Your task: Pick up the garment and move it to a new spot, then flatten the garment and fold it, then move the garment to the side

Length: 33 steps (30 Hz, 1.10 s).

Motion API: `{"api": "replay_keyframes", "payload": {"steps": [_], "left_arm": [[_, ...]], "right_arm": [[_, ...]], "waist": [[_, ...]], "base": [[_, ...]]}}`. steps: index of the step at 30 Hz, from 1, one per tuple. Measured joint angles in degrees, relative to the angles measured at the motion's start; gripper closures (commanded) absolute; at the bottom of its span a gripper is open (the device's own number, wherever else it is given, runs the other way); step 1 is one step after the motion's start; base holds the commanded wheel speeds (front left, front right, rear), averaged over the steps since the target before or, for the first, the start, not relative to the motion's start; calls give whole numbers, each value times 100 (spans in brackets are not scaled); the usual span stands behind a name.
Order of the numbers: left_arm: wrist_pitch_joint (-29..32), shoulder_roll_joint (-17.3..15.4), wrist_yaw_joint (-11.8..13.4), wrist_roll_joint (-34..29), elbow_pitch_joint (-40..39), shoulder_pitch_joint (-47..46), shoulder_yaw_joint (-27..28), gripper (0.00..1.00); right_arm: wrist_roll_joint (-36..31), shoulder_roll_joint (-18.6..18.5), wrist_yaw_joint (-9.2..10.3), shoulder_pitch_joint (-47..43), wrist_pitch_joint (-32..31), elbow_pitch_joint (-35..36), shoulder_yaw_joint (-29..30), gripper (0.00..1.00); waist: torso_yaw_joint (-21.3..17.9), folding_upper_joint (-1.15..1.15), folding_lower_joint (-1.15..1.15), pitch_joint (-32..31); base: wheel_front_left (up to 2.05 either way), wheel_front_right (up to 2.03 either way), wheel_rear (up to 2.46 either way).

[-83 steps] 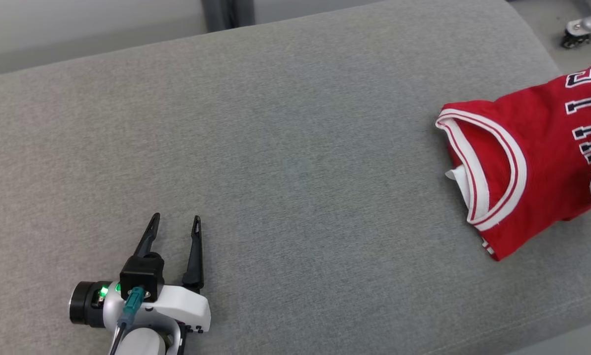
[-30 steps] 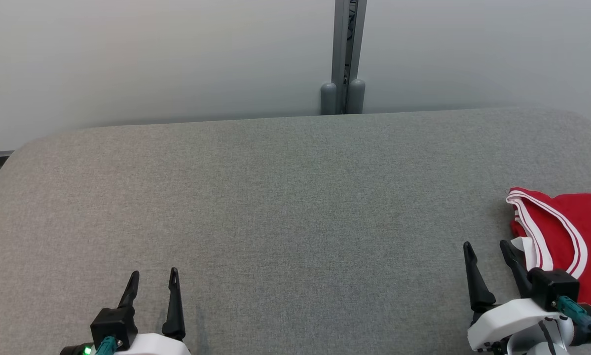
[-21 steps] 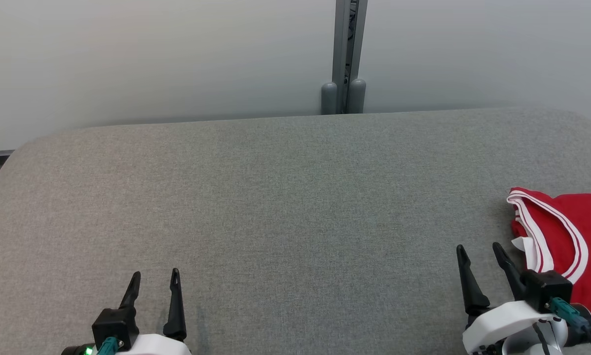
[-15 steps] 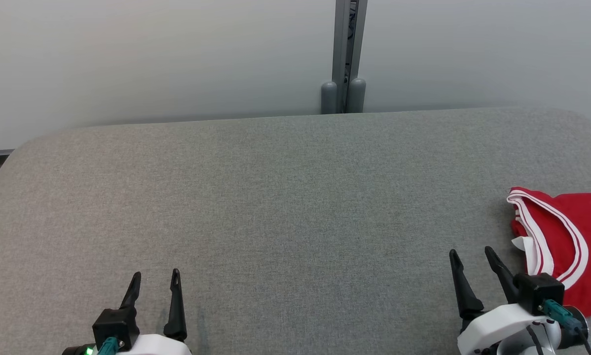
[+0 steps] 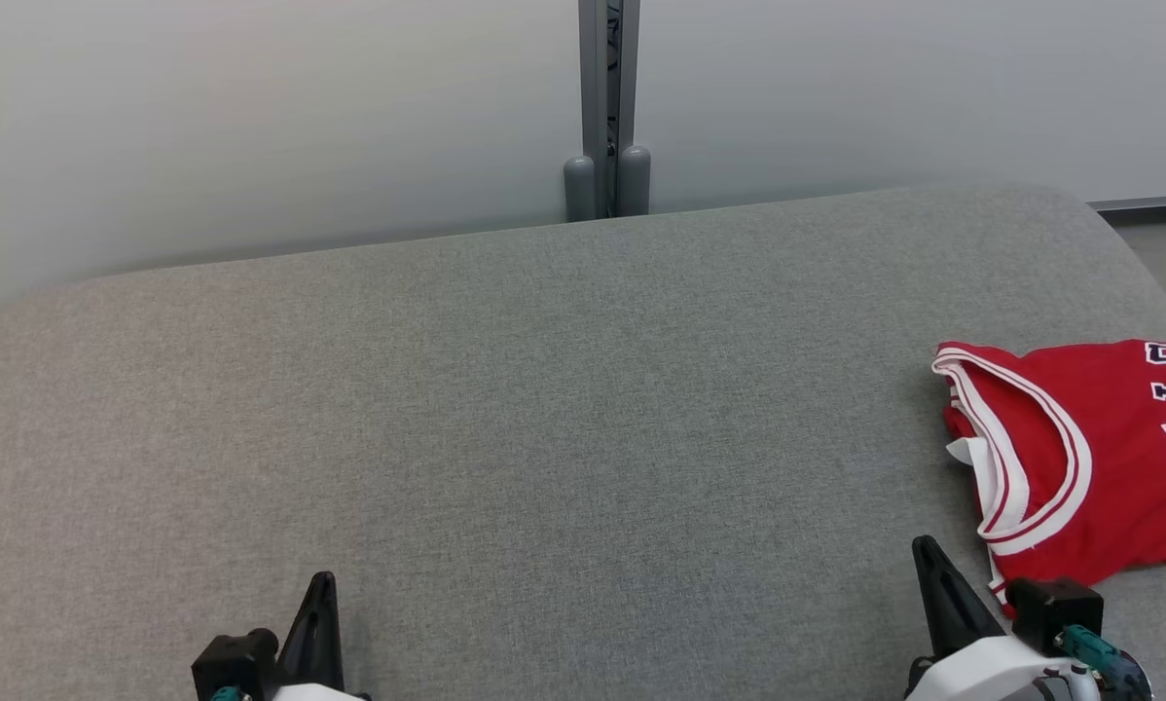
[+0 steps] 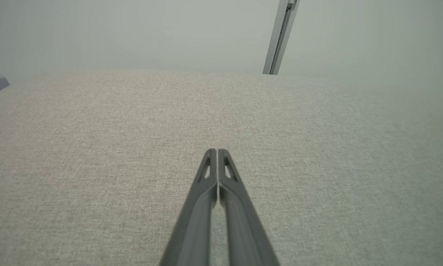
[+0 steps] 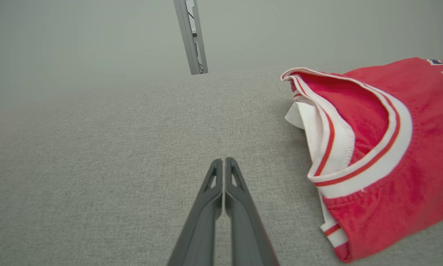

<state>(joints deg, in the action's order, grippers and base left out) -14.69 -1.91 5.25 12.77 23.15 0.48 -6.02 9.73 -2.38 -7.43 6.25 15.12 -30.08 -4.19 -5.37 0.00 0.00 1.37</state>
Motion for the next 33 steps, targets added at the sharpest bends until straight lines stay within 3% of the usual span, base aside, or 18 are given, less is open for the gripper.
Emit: {"api": "replay_keyframes", "payload": {"steps": [33], "left_arm": [[825,-14,-478,3120,-305,-146,478,100]], "right_arm": [[3245,9,0,-40,-855,581,407,100]], "waist": [[146,0,0,-32]], "base": [[0,0,0]]}}
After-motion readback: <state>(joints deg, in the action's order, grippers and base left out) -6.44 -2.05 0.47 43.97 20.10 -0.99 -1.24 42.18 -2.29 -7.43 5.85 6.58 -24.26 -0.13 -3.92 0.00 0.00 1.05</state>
